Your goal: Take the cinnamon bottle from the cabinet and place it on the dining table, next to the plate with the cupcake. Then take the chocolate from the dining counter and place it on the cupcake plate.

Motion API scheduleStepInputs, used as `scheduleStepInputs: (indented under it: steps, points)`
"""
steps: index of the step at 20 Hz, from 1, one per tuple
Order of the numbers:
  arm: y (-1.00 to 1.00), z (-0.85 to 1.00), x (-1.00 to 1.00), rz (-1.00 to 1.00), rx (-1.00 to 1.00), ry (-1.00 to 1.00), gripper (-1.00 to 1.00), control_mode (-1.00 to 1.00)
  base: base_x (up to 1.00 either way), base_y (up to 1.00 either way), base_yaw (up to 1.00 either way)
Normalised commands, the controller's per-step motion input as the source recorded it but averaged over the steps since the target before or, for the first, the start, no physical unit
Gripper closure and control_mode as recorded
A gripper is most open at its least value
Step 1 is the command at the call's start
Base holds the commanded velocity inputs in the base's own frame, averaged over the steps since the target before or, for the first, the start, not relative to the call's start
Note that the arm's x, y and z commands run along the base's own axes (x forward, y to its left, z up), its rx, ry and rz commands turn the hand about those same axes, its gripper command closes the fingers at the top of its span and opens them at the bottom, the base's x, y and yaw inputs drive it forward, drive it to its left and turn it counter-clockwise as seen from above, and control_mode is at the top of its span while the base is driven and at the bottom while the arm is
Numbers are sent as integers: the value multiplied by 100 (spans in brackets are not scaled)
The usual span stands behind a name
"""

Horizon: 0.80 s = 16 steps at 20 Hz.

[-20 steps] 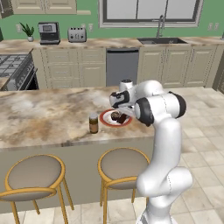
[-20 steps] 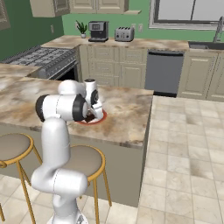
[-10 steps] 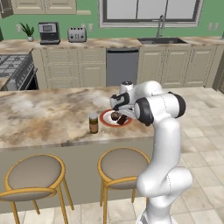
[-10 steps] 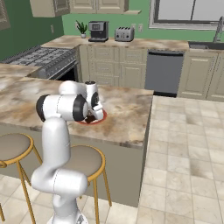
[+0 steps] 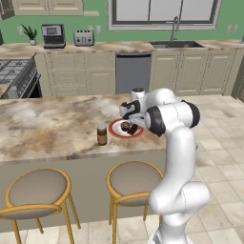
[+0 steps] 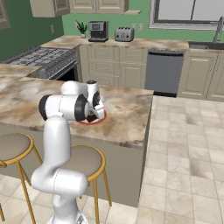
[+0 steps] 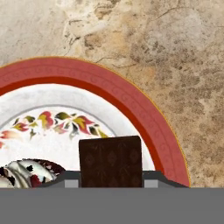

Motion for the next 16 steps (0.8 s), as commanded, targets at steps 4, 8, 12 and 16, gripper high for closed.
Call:
scheduleStepInputs:
  steps: [4, 8, 12, 16]
  points:
    - [0, -8, 14, 0, 0, 3, 100, -100, 0, 0, 0]
    - [0, -14, 5, 0, 0, 5, 100, -100, 0, 0, 0]
    - [0, -12, 6, 0, 0, 5, 100, -100, 0, 0, 0]
    - [0, -7, 1, 0, 0, 2, -100, -100, 0, 0, 0]
